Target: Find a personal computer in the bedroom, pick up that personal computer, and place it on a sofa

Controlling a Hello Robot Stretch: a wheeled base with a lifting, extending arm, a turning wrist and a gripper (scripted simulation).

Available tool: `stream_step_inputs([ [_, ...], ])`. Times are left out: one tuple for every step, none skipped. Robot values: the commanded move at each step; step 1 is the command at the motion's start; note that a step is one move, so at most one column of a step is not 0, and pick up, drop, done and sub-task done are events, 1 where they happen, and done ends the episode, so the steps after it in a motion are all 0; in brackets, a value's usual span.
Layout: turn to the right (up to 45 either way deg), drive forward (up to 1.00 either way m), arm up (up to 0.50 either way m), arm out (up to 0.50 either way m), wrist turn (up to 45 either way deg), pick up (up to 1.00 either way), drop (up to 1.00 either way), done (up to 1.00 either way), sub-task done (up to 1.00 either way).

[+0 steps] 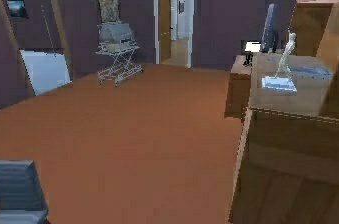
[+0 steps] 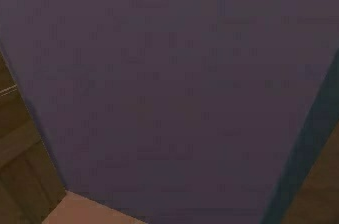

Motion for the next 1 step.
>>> stream_step_inputs([
  [45.0, 0.0, 0.0, 0.0, 0.0, 0.0, 0.0, 0.0, 0.0],
])
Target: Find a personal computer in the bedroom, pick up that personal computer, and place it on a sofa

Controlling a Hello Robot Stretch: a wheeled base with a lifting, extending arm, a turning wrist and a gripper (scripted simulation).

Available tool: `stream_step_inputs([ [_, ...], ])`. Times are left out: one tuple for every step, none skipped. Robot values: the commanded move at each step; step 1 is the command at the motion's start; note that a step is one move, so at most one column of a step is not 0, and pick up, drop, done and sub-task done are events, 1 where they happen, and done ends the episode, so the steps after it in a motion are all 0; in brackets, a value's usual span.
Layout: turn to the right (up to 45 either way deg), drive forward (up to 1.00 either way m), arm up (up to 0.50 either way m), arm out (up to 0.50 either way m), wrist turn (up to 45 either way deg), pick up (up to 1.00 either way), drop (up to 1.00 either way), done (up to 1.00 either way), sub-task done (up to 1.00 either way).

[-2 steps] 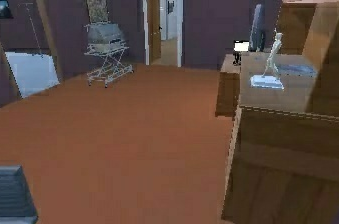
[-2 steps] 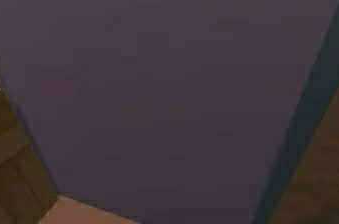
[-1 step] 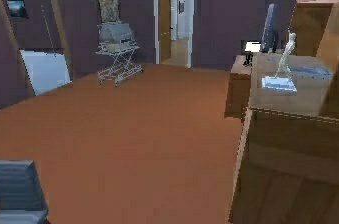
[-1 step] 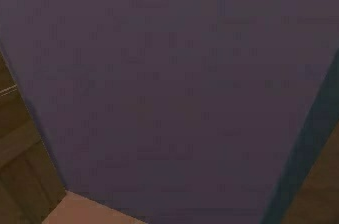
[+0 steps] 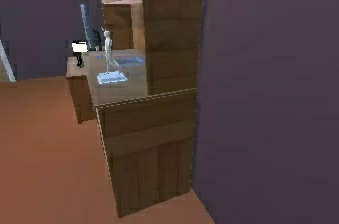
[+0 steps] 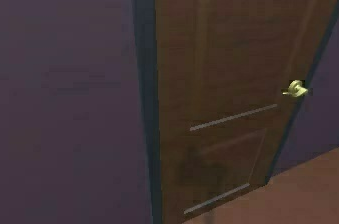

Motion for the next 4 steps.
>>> stream_step_inputs([
  [15.0, 0.0, 0.0, 0.0, 0.0, 0.0, 0.0, 0.0, 0.0],
  [0.0, 0.15, 0.0, 0.0, 0.0, 0.0, 0.0, 0.0, 0.0],
  [-45.0, 0.0, 0.0, 0.0, 0.0, 0.0, 0.0, 0.0, 0.0],
  [-24.0, 0.0, 0.0, 0.0, 0.0, 0.0, 0.0, 0.0, 0.0],
])
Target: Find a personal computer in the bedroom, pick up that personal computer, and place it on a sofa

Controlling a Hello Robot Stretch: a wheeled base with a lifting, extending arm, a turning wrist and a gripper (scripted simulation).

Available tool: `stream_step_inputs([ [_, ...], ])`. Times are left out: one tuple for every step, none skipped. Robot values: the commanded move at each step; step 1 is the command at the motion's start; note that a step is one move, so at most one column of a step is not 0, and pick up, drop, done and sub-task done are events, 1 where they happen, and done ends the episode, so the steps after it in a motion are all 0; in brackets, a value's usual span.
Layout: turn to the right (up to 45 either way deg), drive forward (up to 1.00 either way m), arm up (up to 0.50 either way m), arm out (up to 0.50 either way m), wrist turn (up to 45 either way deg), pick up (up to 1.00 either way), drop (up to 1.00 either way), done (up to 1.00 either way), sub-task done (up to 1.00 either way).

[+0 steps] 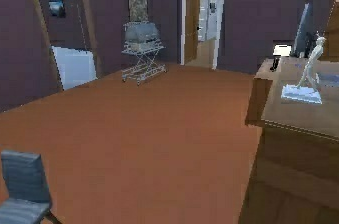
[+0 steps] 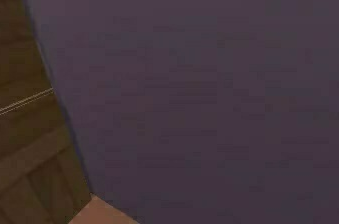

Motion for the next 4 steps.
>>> stream_step_inputs([
  [0.0, 0.7, 0.0, 0.0, 0.0, 0.0, 0.0, 0.0, 0.0],
  [0.0, 0.35, 0.0, 0.0, 0.0, 0.0, 0.0, 0.0, 0.0],
  [6.0, 0.0, 0.0, 0.0, 0.0, 0.0, 0.0, 0.0, 0.0],
  [0.0, 1.0, 0.0, 0.0, 0.0, 0.0, 0.0, 0.0, 0.0],
])
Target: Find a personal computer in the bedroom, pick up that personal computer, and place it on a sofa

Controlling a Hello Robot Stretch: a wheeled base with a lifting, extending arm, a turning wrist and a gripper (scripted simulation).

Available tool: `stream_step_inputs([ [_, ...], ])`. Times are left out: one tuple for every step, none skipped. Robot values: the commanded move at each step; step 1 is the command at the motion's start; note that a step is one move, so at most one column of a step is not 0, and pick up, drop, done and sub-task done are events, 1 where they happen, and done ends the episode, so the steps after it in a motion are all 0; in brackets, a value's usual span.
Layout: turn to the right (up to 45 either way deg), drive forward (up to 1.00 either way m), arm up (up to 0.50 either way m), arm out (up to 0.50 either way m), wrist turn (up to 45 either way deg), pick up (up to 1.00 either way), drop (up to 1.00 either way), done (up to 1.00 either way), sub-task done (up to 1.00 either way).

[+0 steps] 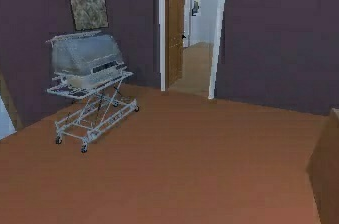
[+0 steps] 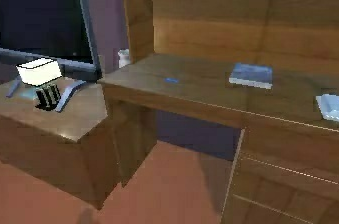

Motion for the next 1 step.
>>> stream_step_inputs([
  [0.0, 1.0, 0.0, 0.0, 0.0, 0.0, 0.0, 0.0, 0.0],
])
